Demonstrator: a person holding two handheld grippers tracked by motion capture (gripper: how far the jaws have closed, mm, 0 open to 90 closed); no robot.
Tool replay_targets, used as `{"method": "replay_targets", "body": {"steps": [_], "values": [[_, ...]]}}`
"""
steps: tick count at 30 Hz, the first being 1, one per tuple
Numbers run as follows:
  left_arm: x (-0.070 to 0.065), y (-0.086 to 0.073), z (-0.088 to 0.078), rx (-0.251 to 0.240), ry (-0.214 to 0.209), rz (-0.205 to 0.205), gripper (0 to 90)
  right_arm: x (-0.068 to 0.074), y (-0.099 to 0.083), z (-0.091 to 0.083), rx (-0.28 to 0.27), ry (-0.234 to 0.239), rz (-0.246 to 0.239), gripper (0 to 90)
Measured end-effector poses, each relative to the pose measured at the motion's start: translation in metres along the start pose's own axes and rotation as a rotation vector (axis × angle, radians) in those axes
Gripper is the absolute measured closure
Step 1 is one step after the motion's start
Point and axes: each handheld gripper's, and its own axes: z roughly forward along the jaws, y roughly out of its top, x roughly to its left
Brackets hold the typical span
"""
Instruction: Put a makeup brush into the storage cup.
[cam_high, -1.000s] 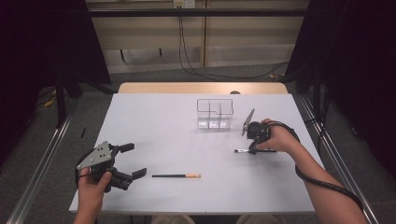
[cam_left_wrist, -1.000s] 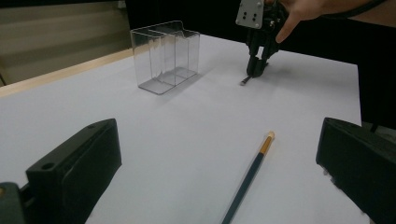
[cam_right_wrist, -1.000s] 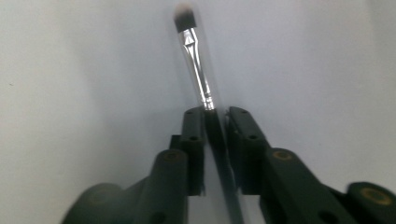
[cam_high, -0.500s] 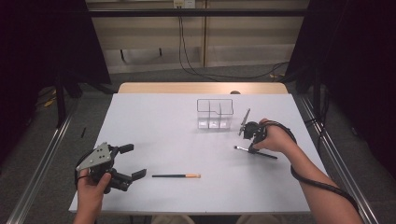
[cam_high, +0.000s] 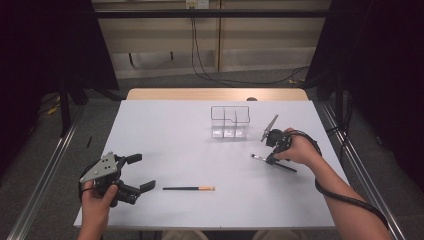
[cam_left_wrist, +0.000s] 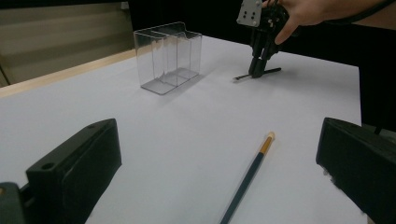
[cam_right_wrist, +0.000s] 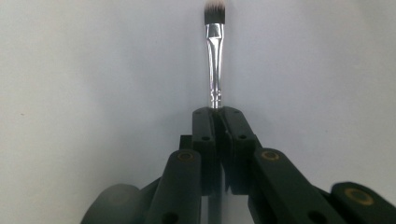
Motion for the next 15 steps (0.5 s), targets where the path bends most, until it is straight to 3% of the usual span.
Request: {"method": "replay_targets", "body": {"steps": [5, 15], "values": [[0.001, -0.001, 0.0, 0.003, 0.001, -0.006, 0.0, -0.001, -0.002, -0.003, -0.056, -0.006, 0.038, 84.8], [0.003, -0.003, -0.001, 0.008, 0.007, -0.013, 0.0, -0.004, -0.001, -0.022, -0.303, -0.038, 0.149, 84.9]]}}
